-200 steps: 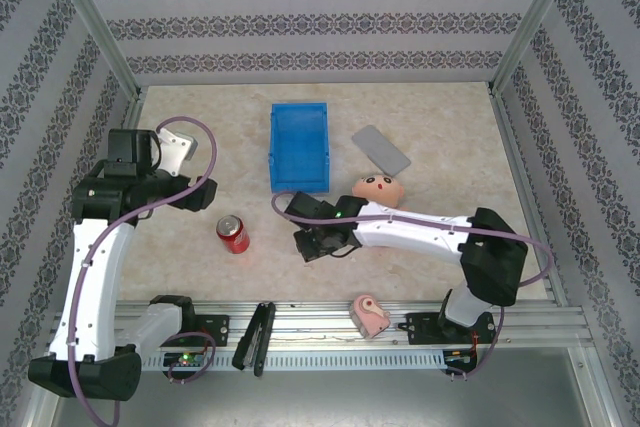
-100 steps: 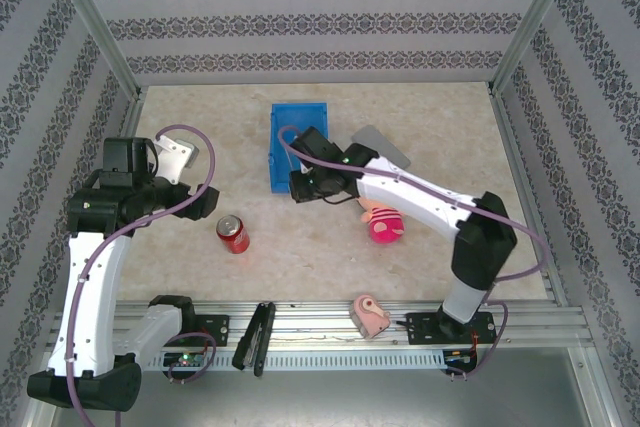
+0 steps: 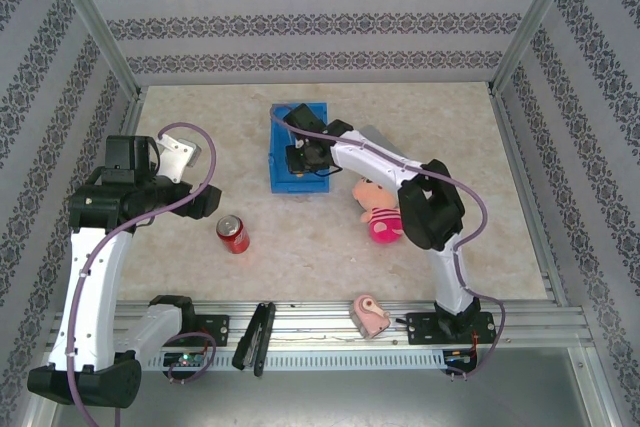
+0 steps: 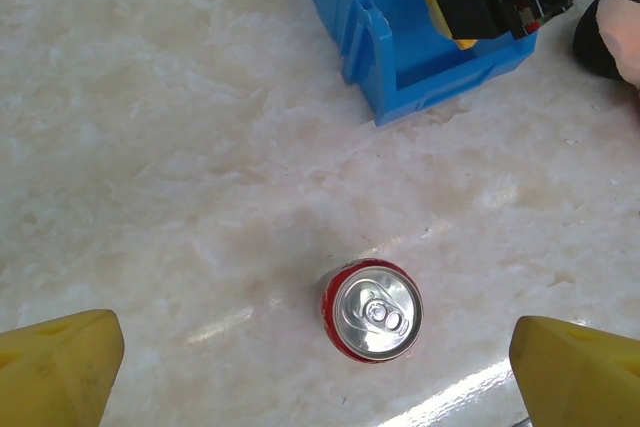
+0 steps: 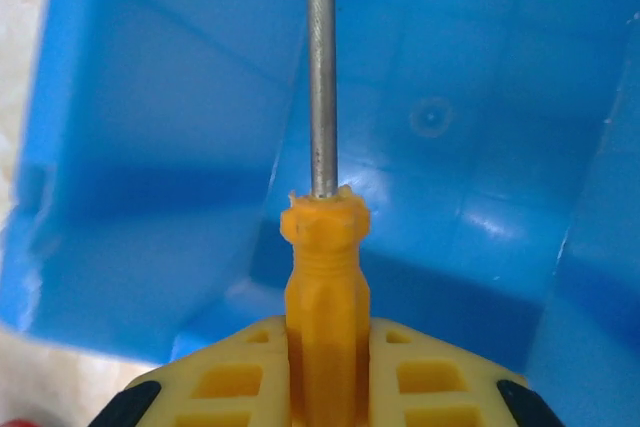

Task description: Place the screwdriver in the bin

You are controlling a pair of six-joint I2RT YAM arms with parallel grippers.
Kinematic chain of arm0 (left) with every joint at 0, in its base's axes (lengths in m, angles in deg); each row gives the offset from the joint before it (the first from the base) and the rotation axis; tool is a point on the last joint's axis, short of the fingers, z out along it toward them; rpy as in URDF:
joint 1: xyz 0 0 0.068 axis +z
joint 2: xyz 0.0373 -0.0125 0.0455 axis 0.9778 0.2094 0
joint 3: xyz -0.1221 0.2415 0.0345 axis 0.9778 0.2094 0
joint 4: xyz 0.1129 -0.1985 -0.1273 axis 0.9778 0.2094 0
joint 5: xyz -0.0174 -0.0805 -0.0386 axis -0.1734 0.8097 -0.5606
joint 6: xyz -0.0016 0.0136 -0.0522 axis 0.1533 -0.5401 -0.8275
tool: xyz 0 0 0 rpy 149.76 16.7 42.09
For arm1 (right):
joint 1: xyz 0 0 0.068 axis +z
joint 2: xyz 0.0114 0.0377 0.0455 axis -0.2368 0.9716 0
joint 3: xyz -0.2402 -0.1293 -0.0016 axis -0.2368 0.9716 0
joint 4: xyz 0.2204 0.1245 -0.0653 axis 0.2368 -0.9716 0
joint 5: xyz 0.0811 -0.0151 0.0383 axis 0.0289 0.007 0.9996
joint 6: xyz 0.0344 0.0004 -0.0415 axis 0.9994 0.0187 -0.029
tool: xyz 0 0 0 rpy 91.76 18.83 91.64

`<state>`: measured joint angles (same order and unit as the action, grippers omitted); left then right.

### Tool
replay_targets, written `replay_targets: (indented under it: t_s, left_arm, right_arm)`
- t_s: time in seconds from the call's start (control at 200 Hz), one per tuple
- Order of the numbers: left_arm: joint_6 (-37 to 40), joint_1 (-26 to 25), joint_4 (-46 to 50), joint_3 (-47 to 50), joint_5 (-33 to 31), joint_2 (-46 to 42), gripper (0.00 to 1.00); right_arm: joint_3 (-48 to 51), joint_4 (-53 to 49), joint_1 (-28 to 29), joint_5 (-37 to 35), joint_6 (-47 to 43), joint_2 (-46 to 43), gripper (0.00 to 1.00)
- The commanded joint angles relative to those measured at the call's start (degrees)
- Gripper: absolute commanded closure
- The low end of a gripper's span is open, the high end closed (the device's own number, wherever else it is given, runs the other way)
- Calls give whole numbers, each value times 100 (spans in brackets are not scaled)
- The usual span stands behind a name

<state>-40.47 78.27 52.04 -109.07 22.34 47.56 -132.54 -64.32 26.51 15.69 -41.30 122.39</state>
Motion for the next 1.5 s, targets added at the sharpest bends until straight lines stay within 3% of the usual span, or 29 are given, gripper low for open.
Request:
replay_targets:
  t_s: [0.0, 0.585, 0.829, 1.174, 1.494]
  left_arm:
    - [-95, -54, 134, -75, 131, -1, 1]
    - [-114, -54, 156, -105, 181, 43, 1]
    - [-105, -53, 187, -141, 218, 74, 1]
    - [-105, -54, 152, -75, 250, 58, 1]
    - [-138, -56, -8, -6, 72, 67, 1]
  right_arm:
    - [-352, 46, -21, -7, 88, 223, 83]
    - [-1264, -71, -83, 80, 270, 1392, 80]
    - [-1412, -129, -111, 104, 325, 1672, 75]
    - [-1375, -212, -136, 42, 263, 1615, 66]
    - [-1235, -265, -167, -311, 76, 752, 64]
